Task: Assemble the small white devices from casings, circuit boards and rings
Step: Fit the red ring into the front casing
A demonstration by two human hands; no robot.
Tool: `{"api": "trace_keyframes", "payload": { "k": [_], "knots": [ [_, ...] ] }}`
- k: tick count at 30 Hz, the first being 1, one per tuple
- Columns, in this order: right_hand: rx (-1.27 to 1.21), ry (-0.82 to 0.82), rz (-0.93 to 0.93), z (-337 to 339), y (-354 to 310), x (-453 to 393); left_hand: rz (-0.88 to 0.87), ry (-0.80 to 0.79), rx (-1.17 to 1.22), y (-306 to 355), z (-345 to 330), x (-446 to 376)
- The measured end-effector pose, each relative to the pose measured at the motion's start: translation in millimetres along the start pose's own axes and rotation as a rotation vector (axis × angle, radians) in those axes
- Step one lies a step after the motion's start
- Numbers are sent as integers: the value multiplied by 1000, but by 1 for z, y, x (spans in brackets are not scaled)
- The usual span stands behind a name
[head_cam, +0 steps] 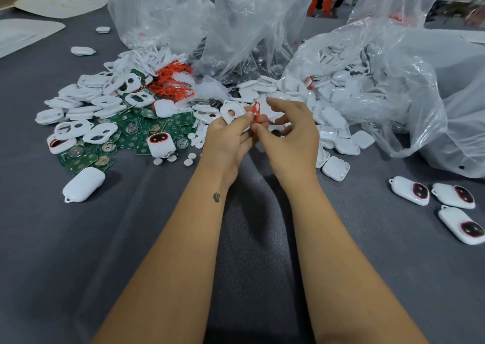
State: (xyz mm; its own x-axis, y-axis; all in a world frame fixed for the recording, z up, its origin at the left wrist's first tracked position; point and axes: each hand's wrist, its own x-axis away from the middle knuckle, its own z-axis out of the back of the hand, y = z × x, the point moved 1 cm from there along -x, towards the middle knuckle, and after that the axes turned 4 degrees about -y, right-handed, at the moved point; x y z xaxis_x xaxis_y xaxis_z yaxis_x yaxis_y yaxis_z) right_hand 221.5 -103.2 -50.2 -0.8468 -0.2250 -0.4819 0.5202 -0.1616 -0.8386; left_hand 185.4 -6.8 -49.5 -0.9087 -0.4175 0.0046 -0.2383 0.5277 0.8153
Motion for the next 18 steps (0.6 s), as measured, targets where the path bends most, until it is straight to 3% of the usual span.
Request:
{"api": "trace_keyframes", "payload": {
  "k": [7,18],
  "knots": [
    [109,-41,75,-4,0,1,79,29,-4,3,-1,-1],
    [237,-42,172,2,-3,3,-38,23,-226,2,1,2]
  ]
}}
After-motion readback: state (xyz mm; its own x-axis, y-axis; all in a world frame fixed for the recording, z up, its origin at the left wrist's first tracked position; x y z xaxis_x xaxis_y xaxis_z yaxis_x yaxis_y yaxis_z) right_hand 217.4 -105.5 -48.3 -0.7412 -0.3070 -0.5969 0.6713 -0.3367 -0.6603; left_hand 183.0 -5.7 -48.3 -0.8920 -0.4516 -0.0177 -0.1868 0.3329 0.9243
